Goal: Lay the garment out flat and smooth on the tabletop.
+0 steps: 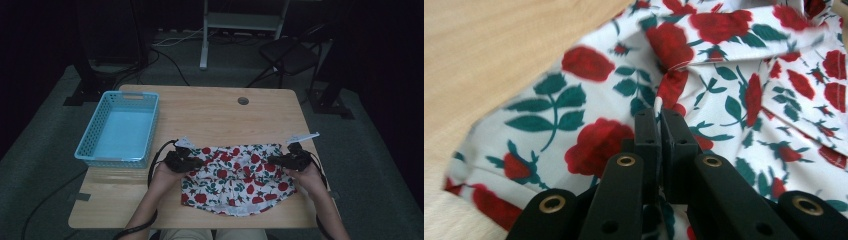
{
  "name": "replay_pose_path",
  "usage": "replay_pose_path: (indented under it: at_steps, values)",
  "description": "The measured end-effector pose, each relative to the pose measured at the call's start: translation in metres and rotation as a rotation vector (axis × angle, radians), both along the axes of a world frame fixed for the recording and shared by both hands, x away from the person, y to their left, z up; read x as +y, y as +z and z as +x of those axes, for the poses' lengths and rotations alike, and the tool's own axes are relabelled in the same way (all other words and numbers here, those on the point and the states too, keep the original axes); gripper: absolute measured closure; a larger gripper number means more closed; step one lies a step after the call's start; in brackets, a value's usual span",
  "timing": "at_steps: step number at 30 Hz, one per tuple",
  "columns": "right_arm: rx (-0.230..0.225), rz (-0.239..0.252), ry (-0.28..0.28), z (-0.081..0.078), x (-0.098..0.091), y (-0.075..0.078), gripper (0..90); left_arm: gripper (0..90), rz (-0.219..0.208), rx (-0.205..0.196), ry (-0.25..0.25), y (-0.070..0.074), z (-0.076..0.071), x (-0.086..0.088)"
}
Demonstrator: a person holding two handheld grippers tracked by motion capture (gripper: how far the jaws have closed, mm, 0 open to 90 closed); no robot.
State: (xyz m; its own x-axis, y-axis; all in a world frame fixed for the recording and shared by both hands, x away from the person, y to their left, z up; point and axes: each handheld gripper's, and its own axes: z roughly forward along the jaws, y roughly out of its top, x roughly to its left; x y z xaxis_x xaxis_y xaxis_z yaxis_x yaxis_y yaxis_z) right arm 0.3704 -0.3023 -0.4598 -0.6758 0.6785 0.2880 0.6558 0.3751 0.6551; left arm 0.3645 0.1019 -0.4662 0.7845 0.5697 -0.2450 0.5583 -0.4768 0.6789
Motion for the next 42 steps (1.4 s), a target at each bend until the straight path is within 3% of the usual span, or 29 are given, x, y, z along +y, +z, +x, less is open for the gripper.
replay_pose_path:
  at_steps: [2,3,4,8,10,13,18,20,22,24,25,26,27,28,29,30,31,32,33,34,35,36,38,40,42]
  values:
    - [0.009,-0.036,0.007,0.001,0.001,-0.008,88.4,87.5,-0.009,0.039,-0.02,-0.008,0.009,-0.002]
    - [0.017,-0.041,0.007,0.0,0.001,-0.013,88.4,87.5,-0.003,0.057,-0.022,-0.011,0.013,-0.003]
    - [0.024,-0.03,0.002,-0.001,0.0,-0.016,88.4,87.6,-0.024,0.074,-0.022,-0.013,0.016,-0.003]
    - [0.02,0.006,-0.014,-0.009,-0.008,-0.02,88.4,87.6,-0.003,0.064,-0.037,-0.012,0.015,-0.005]
    - [0.011,0.003,-0.012,-0.017,-0.009,-0.02,88.4,87.6,0.008,0.045,-0.058,-0.011,0.008,-0.007]
    - [-0.034,-0.037,0.033,-0.036,-0.007,-0.019,87.8,87.6,0.037,0.021,-0.088,-0.01,-0.008,-0.009]
    - [-0.071,-0.083,0.085,-0.073,-0.002,-0.017,87.7,87.6,0.138,-0.02,-0.187,-0.003,-0.046,-0.015]
    - [-0.069,-0.112,0.125,-0.086,0.002,-0.015,87.9,87.5,0.165,-0.018,-0.233,-0.001,-0.059,-0.016]
    - [-0.052,-0.131,0.174,-0.095,0.006,-0.013,88.3,87.8,0.177,0.016,-0.284,0.001,-0.064,-0.017]
    - [-0.006,-0.149,0.231,-0.093,0.01,-0.009,88.9,89.1,0.189,0.06,-0.332,0.002,-0.062,-0.02]
    - [0.009,-0.167,0.26,-0.09,0.012,-0.008,89.1,89.3,0.214,0.059,-0.348,0.005,-0.057,-0.024]
    - [0.025,-0.201,0.294,-0.081,0.017,-0.003,89.3,89.5,0.249,0.035,-0.327,0.011,-0.049,-0.028]
    - [0.018,-0.217,0.296,-0.068,0.021,0.005,89.3,89.5,0.271,-0.023,-0.287,0.022,-0.037,-0.032]
    - [-0.021,-0.214,0.253,-0.05,0.024,0.019,89.2,89.3,0.271,-0.023,-0.287,0.022,-0.037,-0.032]
    - [-0.091,-0.18,0.141,-0.026,0.023,0.039,89.0,87.6,0.191,-0.261,-0.016,0.057,0.002,-0.03]
    - [-0.165,-0.145,-0.019,-0.001,0.021,0.061,84.1,72.7,0.142,-0.339,0.113,0.069,0.018,-0.027]
    - [-0.216,-0.128,-0.143,0.015,0.018,0.076,64.4,49.8,0.093,-0.36,0.292,0.085,0.044,-0.018]
    - [-0.242,-0.063,-0.324,0.036,0.012,0.095,55.9,44.6,0.015,-0.308,0.393,0.093,0.061,-0.007]
    - [-0.227,0.0,-0.389,0.048,0.007,0.105,54.9,44.1,-0.096,-0.261,0.457,0.096,0.072,0.004]
    - [-0.223,0.039,-0.427,0.055,0.004,0.11,48.9,39.2,-0.164,-0.23,0.507,0.097,0.078,0.012]
    - [-0.216,0.058,-0.463,0.059,0.002,0.113,43.8,38.3,-0.2,-0.21,0.528,0.095,0.081,0.018]
    - [-0.205,0.063,-0.476,0.062,0.001,0.112,41.8,38.3,-0.225,-0.201,0.521,0.093,0.081,0.021]
    - [-0.189,0.052,-0.473,0.063,0.002,0.105,39.8,38.3,-0.222,-0.203,0.507,0.086,0.076,0.022]
    - [-0.17,0.031,-0.451,0.059,0.004,0.092,38.6,38.3,-0.233,-0.166,0.475,0.074,0.069,0.022]
    - [-0.147,0.012,-0.426,0.055,0.006,0.076,38.6,38.3,-0.212,-0.152,0.448,0.063,0.062,0.021]
